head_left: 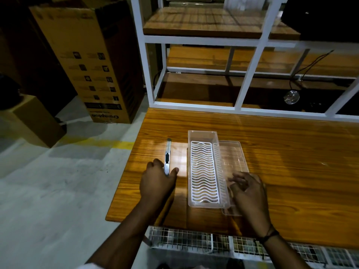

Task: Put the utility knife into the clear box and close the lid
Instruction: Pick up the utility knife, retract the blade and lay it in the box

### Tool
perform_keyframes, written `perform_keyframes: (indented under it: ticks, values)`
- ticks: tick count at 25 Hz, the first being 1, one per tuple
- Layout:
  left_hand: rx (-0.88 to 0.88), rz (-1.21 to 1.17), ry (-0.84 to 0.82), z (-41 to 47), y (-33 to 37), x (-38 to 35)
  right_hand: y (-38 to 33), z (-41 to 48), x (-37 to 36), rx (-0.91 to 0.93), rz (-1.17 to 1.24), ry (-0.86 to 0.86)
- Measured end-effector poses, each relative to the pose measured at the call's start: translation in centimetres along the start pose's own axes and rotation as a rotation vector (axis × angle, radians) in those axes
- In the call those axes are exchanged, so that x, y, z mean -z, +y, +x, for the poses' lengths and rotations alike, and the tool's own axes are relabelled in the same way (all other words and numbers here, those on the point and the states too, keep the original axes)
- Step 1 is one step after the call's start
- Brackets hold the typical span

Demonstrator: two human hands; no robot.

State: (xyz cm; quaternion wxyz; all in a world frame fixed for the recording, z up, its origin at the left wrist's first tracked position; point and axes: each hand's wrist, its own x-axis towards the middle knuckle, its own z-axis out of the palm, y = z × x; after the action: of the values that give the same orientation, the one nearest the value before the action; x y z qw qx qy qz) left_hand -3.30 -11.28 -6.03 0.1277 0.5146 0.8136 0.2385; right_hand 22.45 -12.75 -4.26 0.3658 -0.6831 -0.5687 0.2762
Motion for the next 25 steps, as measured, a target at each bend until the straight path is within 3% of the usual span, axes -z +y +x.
perform_keyframes:
  ticks: [9,16,25]
  values:
    - [0.083,0.126,-0.01,4.8,2.1,-0.6,0.5,-0.1,-0.2,0.018,0.041,0.009]
    - [0.05,0.179,0.004,5.3,2.1,-0.7,0.6,-0.3,-0.2,0.052,0.001,0.049]
    - [0.036,0.103,-0.029,5.9,1.9,-0.2,-0.1,0.0,-0.9,0.128,0.091,0.046]
